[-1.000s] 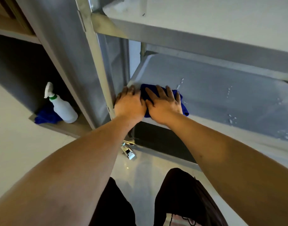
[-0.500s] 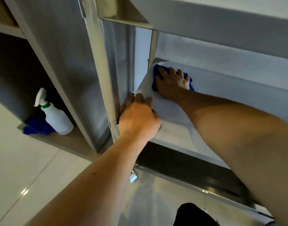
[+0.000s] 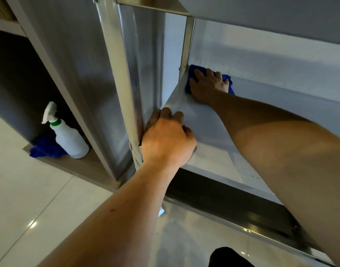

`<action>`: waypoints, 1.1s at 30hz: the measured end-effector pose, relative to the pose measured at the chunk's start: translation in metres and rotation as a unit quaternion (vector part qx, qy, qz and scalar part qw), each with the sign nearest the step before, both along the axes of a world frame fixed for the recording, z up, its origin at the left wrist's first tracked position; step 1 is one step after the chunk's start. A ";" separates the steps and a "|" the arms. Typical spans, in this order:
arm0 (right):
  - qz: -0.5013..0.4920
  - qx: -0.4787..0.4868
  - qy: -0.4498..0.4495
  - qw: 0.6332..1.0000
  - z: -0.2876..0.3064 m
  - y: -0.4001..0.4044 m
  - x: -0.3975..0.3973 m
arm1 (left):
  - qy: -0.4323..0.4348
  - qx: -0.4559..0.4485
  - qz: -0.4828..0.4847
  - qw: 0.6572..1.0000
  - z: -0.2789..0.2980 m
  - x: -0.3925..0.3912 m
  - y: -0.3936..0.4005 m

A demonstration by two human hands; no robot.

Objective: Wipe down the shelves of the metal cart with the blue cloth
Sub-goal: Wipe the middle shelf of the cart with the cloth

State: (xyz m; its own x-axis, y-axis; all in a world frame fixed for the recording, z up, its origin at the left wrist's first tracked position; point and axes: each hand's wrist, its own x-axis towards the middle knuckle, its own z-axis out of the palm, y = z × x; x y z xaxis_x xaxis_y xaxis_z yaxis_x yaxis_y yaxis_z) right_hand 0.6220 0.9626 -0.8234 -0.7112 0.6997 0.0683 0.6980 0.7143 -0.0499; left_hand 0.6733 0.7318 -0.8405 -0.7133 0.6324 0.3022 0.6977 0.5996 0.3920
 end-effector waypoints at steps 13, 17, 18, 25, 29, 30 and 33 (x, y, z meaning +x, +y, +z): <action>0.013 -0.042 0.035 0.998 -0.002 -0.095 0.125 | -0.045 -0.023 0.020 0.999 0.013 0.004 -0.002; 0.003 -0.069 0.045 0.997 -0.004 -0.120 0.167 | -0.018 -0.067 0.027 0.997 0.017 0.006 0.000; 0.004 -0.071 0.045 0.996 -0.004 -0.126 0.175 | -0.014 -0.072 0.031 0.997 0.018 0.008 0.001; 0.007 -0.064 0.066 0.996 -0.005 -0.158 0.227 | 0.005 -0.147 0.040 0.988 0.031 0.020 0.001; 0.015 -0.067 0.083 0.994 -0.006 -0.164 0.246 | -0.003 -0.154 0.027 0.988 0.032 0.037 0.007; 0.017 -0.067 0.084 0.994 -0.006 -0.164 0.250 | 0.005 -0.144 0.003 0.990 0.030 0.040 0.009; 0.013 -0.062 0.084 0.994 -0.005 -0.159 0.263 | 0.032 -0.137 -0.065 0.988 0.028 0.040 0.018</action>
State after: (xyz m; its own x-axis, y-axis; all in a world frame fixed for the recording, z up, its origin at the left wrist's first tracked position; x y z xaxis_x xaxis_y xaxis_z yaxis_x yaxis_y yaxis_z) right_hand 0.8848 0.8037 -0.8287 -0.7157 0.6910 0.1016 0.6532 0.7137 -0.2529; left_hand 0.7137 0.7495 -0.8128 -0.6054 0.7819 0.1486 0.7941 0.5808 0.1791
